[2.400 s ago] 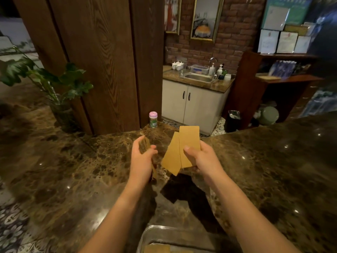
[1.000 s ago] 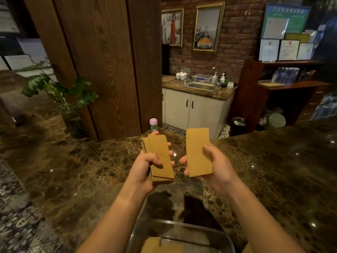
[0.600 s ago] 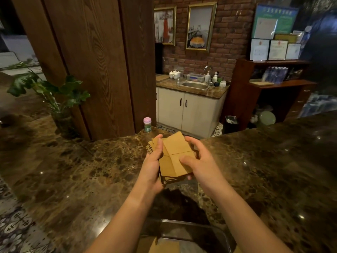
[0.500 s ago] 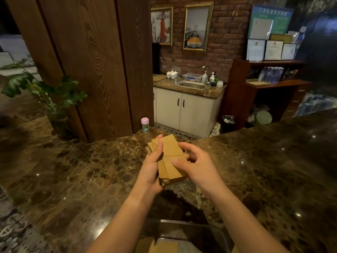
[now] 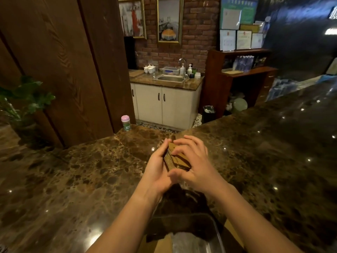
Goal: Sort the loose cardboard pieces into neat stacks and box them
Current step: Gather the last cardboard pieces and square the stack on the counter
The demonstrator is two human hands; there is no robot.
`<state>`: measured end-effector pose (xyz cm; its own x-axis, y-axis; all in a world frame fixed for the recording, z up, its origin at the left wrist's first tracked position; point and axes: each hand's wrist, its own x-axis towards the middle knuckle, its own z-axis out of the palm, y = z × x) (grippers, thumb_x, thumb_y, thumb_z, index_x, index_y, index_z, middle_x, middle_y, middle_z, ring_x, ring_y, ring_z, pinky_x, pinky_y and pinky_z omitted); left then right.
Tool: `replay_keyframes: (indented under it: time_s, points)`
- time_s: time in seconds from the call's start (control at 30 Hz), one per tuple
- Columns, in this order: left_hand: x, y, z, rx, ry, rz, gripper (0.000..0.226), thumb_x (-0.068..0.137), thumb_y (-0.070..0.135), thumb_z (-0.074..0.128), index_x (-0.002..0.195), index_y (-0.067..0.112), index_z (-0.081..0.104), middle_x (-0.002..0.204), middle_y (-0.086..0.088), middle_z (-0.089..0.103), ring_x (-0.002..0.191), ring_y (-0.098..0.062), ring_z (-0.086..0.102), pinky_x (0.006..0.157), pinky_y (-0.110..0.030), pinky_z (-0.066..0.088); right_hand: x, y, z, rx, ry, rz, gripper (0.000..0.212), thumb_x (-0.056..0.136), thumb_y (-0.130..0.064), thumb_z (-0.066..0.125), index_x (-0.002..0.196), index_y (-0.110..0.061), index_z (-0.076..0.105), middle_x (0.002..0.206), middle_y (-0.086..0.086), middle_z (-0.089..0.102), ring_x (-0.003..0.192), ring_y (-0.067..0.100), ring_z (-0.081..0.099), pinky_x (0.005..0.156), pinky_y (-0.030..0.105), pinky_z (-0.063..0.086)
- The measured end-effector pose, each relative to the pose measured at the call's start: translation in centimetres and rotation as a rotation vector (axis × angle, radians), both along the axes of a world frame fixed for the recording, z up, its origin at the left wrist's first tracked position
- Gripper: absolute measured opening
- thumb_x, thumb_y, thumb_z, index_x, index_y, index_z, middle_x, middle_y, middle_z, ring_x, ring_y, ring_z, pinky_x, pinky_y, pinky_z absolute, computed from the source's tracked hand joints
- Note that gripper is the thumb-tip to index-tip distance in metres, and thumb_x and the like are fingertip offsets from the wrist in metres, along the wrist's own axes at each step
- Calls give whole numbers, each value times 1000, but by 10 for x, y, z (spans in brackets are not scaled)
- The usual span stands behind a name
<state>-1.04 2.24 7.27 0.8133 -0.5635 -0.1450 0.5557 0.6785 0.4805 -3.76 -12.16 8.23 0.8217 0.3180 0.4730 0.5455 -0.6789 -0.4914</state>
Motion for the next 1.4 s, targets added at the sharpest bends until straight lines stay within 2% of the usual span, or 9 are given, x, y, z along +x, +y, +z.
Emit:
replay_keyframes:
  time_s: [0.2,0.3,0.37,0.5,0.63,0.73,0.97,1.2,1.4]
  points:
    - [5,-34,-13,66,15,26,29,92,39,59,112,19,67,102,-20,73,93,-33,72,75,-51,61,-21,-35,-5,120,203,-47,55,79,-87,34,125,-59,42,139,-26,38,140,0,20,113,31,22]
    - [13,-40,-27,111,70,38,44,79,39,68,121,25,64,103,-24,72,87,-36,72,71,-57,59,-35,-84,-8,382,399,-302,46,86,-73,47,128,-55,46,124,-27,53,116,-5,52,86,13,42]
    - [16,-41,-38,111,119,28,49,79,38,69,126,25,63,109,-27,71,92,-39,73,69,-59,58,-51,-121,-16,162,654,-505,56,85,-62,64,135,-39,51,125,-18,60,104,1,59,75,12,43]
    - [17,-44,-52,124,201,-10,45,86,37,69,128,24,62,113,-31,68,98,-43,70,67,-59,58,-84,-147,-55,-201,1074,-582,75,66,-68,79,128,-31,59,137,0,60,126,21,56,91,27,43]
    - [14,-48,-52,151,200,-15,40,82,35,73,119,23,67,113,-30,68,97,-43,70,68,-58,57,-92,-117,-91,-437,1127,-592,134,47,-74,82,155,-23,21,161,12,20,147,34,22,114,45,33]
    - [12,-45,-48,163,192,-25,40,77,33,75,115,23,69,113,-29,68,97,-42,71,69,-58,57,-83,-103,-107,-484,975,-614,112,53,-63,86,144,-21,36,149,9,34,138,31,30,107,43,41]
    - [11,-20,-40,167,172,37,41,81,34,72,120,25,69,110,-26,72,100,-40,71,71,-56,59,-46,-114,-53,461,837,-642,17,89,-20,73,99,-22,59,99,4,68,82,16,64,53,26,47]
    - [9,-8,-14,114,61,145,32,72,40,75,102,31,79,106,-17,75,85,-33,74,76,-50,59,-14,-57,24,1021,640,-420,10,96,-12,61,105,-15,63,108,12,64,93,28,64,49,26,52]
    - [11,10,6,-7,-93,290,41,81,42,66,121,30,71,118,-15,72,99,-33,72,78,-49,57,-3,-11,37,1196,653,-325,14,95,-15,66,105,-6,62,102,18,69,75,27,77,50,33,58]
